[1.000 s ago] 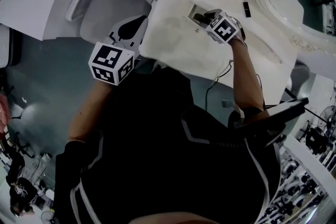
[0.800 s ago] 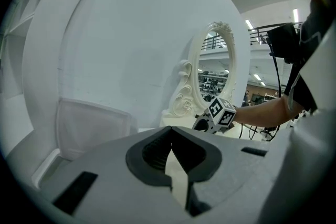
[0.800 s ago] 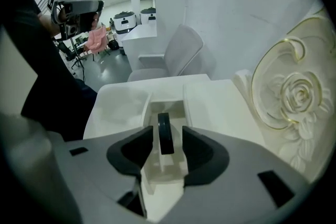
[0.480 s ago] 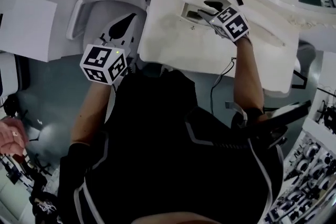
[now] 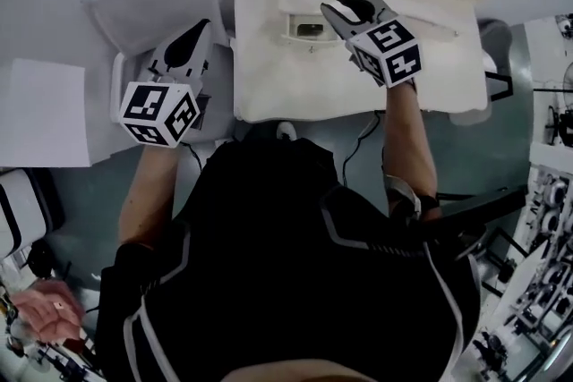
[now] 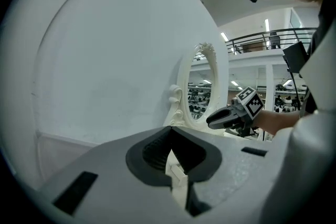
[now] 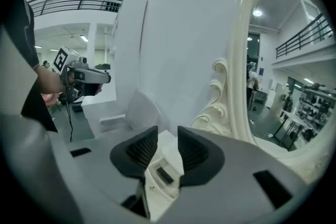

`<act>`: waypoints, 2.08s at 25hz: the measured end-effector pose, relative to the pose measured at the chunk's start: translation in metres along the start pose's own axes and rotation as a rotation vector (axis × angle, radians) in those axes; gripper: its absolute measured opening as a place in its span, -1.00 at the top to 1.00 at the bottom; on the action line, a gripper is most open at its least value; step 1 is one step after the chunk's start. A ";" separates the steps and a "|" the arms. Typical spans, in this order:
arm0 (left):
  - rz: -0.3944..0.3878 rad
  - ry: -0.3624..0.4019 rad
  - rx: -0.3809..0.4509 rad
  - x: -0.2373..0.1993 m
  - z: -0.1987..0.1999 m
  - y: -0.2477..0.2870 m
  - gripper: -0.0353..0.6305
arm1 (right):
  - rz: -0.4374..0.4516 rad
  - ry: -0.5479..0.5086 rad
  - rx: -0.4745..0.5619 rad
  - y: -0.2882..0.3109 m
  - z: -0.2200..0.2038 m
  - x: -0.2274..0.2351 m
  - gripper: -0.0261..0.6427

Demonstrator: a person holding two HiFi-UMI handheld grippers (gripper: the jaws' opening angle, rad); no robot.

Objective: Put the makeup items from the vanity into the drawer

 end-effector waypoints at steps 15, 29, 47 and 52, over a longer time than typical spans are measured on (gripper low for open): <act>-0.005 0.042 0.108 -0.050 0.064 -0.001 0.88 | -0.438 0.216 0.281 -0.094 0.042 -0.034 0.82; -0.076 0.096 0.138 -0.030 0.087 0.016 0.88 | -0.527 0.276 0.335 -0.126 0.044 -0.046 0.91; -0.064 0.077 0.109 -0.030 0.075 0.014 0.88 | -0.555 0.264 0.342 -0.121 0.042 -0.035 0.91; -0.061 0.084 0.105 -0.026 0.077 0.012 0.88 | -0.545 0.259 0.339 -0.123 0.043 -0.032 0.91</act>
Point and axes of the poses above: the fingertips, and each gripper's own axes: y forward along the fingers, x to its right, z out of its top, the point moved 10 cm from there along -y, backward along the fingers, and after that the axes turned 2 degrees about -x, right-handed, at the moved point
